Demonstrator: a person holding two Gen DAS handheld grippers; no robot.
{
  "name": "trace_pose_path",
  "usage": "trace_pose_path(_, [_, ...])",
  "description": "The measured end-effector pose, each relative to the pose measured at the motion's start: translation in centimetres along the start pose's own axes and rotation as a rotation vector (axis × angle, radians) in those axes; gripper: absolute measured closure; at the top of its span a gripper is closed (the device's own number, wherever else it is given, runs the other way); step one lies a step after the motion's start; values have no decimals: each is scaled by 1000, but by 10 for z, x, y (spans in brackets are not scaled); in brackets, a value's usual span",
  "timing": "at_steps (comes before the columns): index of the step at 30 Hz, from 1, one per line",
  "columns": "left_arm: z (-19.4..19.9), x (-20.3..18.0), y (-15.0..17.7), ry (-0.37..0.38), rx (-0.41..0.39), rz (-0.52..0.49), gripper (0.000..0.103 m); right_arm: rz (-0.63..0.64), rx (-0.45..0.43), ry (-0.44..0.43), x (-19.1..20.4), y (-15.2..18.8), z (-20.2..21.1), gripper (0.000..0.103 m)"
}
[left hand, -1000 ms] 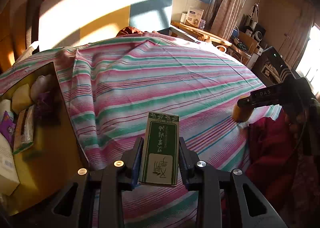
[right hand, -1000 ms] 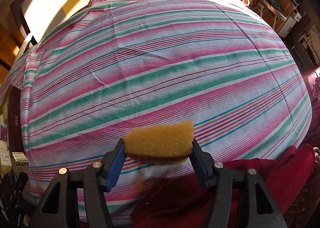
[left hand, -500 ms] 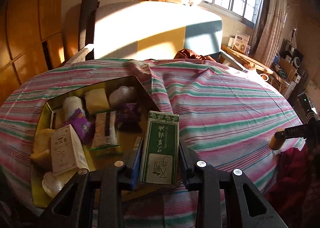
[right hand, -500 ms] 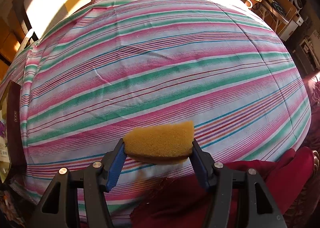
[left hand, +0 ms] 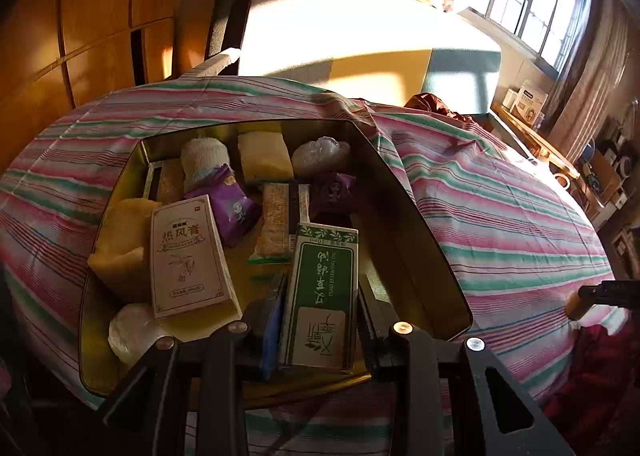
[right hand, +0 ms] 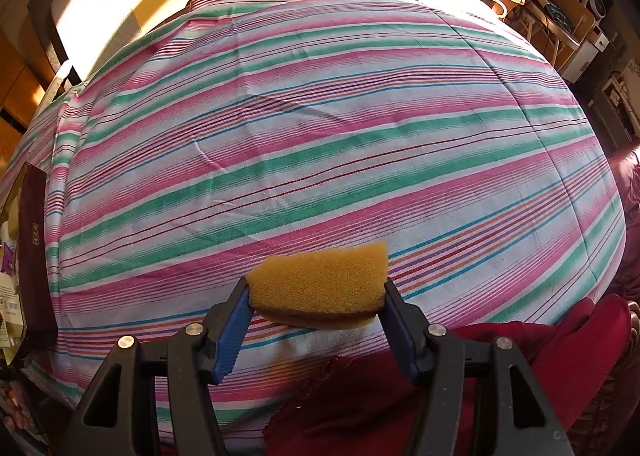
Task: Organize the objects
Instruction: 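Lower the green-and-white box into the gold tray and open the left tool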
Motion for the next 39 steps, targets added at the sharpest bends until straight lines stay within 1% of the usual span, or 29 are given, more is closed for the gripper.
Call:
trace_pose_path(4, [12,21,-2,38,-35,68,70,-2,-4,-5,-1,0,1,41])
trace_pose_path(6, [13,27,-2,53,-40,91,70,-3,-6,-9,-2,0,1,41])
trace_pose_path(10, [-1,27,0,60,5,107,70,-6,-12,-21,-2,-1,1,41])
trace_pose_path(14, [-19,19,5,38,44,80,69,-9,-18,-34,-2,0,2,41])
trace_pose_path(15, [-23,18,6,22,50,73,69,-8,-19,-37,-2,0,2,41])
trace_pose_path(16, [-25,18,7,4,50,69,67,-8,-19,-39,-3,0,3,41])
trace_pose_path(18, [-29,20,7,-5,55,65,52,-7,-20,-41,-2,0,3,41])
trace_pose_path(20, [-29,21,8,-10,54,61,47,-7,-20,-41,-2,0,3,41])
trace_pose_path(22, [-26,23,8,-11,46,68,47,-5,-19,-39,-3,0,3,41])
trace_pose_path(29, [-5,19,6,-45,-11,23,47,7,-34,-14,1,1,6,42])
trace_pose_path(32, [7,18,3,-63,-39,10,42,21,-43,-7,3,1,7,42])
trace_pose_path(36, [20,19,0,-82,-66,-6,41,54,-75,9,9,2,14,42])
trace_pose_path(37, [23,19,-1,-87,-73,-8,40,66,-88,4,13,2,17,42])
trace_pose_path(39, [29,21,-2,-104,-86,-9,35,94,-108,-43,26,4,26,42])
Point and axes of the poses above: each gripper's, at about its wrist camera, not at the fingertips, and z roughly against the way its jaws point, x to its left, y to its underside, the point moved 1 cm from there along -z, roughly the way its jaws point, and after that the axes turned 7 degrees about y, right-handed, at the moved point
